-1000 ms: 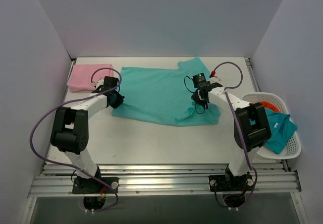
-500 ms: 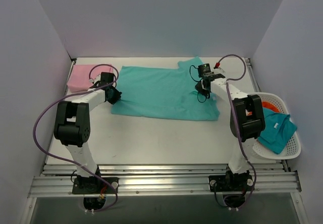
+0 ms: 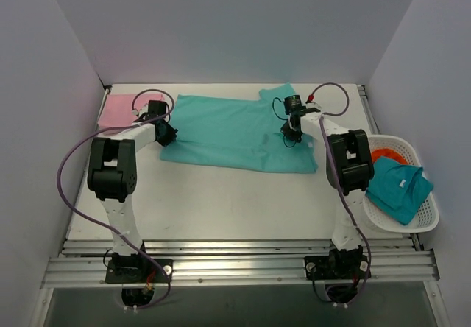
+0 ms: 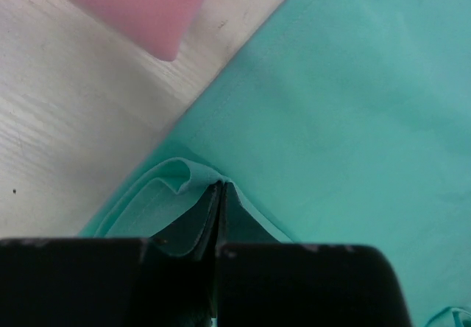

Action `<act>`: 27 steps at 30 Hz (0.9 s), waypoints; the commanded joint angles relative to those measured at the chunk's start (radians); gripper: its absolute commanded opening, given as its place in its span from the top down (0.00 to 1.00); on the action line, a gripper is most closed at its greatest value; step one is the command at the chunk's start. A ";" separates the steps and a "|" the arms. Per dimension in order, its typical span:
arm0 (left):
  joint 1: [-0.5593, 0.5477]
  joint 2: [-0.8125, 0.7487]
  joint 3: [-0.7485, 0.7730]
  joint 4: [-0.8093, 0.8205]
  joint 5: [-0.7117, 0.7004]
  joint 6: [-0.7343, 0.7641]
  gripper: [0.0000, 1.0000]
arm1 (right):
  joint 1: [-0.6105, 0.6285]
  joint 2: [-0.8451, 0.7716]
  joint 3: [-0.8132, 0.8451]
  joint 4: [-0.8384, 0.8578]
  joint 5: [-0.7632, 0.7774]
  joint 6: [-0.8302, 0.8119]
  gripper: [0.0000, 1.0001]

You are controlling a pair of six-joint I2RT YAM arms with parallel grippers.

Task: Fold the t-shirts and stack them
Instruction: Fold the tshirt

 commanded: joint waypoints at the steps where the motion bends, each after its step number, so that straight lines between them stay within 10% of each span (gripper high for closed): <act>1: 0.024 0.047 0.057 0.016 0.005 0.022 0.98 | -0.006 0.040 0.057 -0.012 0.003 -0.015 1.00; 5: 0.033 0.085 0.073 0.034 0.017 0.041 0.98 | -0.014 0.085 0.095 -0.020 0.003 -0.015 1.00; 8: 0.038 0.084 0.074 0.039 0.031 0.045 0.52 | -0.020 0.086 0.100 -0.029 -0.001 -0.017 0.99; 9: 0.041 0.076 0.067 0.042 0.035 0.047 0.14 | -0.020 0.067 0.089 -0.028 0.005 -0.017 0.80; 10: 0.042 0.056 0.062 0.045 0.048 0.048 0.06 | -0.020 0.053 0.080 -0.024 0.011 -0.020 0.63; 13: 0.044 0.001 0.063 0.027 0.060 0.056 0.06 | -0.020 -0.024 0.046 -0.023 0.049 -0.025 0.20; 20: 0.044 -0.096 0.163 0.007 0.127 0.109 0.06 | -0.026 -0.127 0.097 0.012 0.077 -0.103 0.17; 27: 0.056 0.224 0.600 -0.108 0.230 0.228 0.06 | -0.098 0.120 0.388 0.046 -0.035 -0.198 0.17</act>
